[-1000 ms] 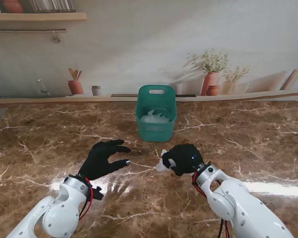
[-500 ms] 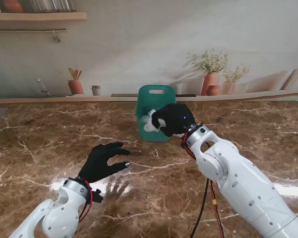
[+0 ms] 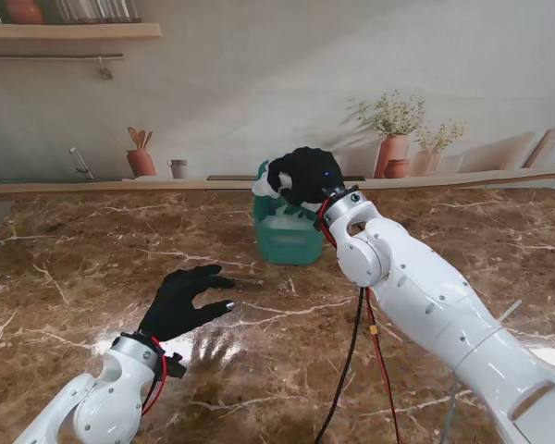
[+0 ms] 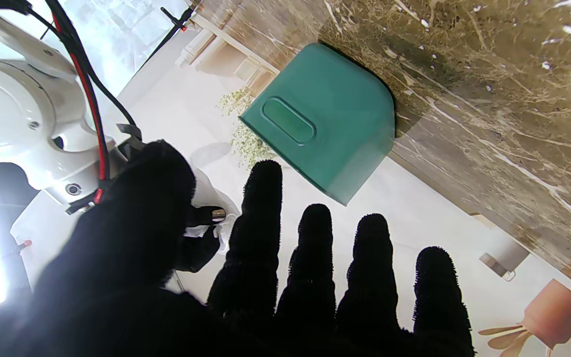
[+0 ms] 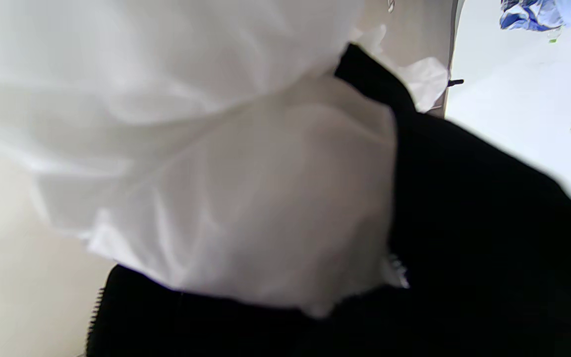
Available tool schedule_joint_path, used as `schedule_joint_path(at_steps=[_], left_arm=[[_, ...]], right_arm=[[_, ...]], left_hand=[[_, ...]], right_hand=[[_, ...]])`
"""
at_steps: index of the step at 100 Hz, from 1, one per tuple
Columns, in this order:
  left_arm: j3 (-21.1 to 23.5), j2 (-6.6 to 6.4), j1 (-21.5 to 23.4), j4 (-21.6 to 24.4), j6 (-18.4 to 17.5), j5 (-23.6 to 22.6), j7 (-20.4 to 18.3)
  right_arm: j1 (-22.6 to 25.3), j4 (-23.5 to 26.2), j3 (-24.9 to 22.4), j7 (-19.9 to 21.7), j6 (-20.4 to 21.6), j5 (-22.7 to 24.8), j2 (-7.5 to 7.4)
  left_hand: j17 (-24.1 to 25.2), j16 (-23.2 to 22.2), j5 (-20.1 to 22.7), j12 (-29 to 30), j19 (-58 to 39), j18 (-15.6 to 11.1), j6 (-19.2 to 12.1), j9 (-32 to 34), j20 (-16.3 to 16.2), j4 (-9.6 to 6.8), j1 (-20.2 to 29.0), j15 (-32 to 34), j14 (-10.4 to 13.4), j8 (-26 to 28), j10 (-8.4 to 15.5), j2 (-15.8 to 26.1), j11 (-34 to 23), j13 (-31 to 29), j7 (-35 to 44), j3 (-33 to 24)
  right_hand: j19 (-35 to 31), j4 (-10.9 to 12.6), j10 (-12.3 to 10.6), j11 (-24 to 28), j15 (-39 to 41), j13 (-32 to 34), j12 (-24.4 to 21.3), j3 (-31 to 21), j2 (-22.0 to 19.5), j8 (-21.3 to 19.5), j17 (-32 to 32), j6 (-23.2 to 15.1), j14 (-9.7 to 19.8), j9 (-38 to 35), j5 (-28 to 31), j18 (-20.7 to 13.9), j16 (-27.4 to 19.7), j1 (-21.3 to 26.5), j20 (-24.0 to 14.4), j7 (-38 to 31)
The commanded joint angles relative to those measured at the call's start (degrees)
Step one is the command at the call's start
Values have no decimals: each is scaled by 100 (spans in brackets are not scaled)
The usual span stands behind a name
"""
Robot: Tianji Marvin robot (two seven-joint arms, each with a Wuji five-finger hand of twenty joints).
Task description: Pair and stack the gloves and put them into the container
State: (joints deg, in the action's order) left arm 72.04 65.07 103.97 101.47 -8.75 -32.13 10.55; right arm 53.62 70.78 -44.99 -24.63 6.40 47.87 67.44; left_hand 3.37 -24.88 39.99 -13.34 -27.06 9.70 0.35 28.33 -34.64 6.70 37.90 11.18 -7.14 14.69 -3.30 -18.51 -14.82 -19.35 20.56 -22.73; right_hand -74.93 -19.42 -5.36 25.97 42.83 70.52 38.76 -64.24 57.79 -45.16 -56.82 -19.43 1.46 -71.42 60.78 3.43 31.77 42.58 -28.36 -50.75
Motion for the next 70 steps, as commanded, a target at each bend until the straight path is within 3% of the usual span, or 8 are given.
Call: schedule_joint_path(at_steps=[1,36,54,70], left_arm=[[7,-2,66,11,45,-23,-7],[94,-13,134,53,95,-76,-43],[124,-17,159,70,134,-87,-64],[151,-20,169,70,156,-70,-94]], right_arm=[[-244,-372,81,-21,-60,-205,193],[-998,-1969,787,-400,-42,-1117,737],[-1231,-2652,997,-574,-17,-1603,1072],[-1405,-3189,1129,-621,25,-1868,1271]], left_hand=[[100,74,44,66,176,-12,-145,118,-55,-194,68,-196,296,2,71,189,124,60,-18,252],[103,87,27,73,227,-32,-139,105,-54,-195,79,-218,318,-2,90,195,138,75,-28,254],[116,91,35,74,280,-38,-123,98,-43,-196,87,-224,314,-1,89,198,139,86,-30,247],[111,90,42,72,305,-30,-119,106,-49,-196,101,-221,305,-1,87,205,135,88,-32,245]], right_hand=[[-163,366,-256,163,64,264,145,-165,-96,44,-78,-71,87,-180,40,-278,50,347,148,-136],[-92,392,-226,128,-3,170,136,-127,-173,29,10,-27,61,-111,-20,-272,62,379,161,-142],[-51,406,-211,120,-29,165,119,-106,-187,25,18,-2,47,-113,-30,-271,73,395,167,-155],[2,416,-199,101,-77,109,103,-113,-202,24,88,11,22,-71,-56,-249,77,382,174,-163]])
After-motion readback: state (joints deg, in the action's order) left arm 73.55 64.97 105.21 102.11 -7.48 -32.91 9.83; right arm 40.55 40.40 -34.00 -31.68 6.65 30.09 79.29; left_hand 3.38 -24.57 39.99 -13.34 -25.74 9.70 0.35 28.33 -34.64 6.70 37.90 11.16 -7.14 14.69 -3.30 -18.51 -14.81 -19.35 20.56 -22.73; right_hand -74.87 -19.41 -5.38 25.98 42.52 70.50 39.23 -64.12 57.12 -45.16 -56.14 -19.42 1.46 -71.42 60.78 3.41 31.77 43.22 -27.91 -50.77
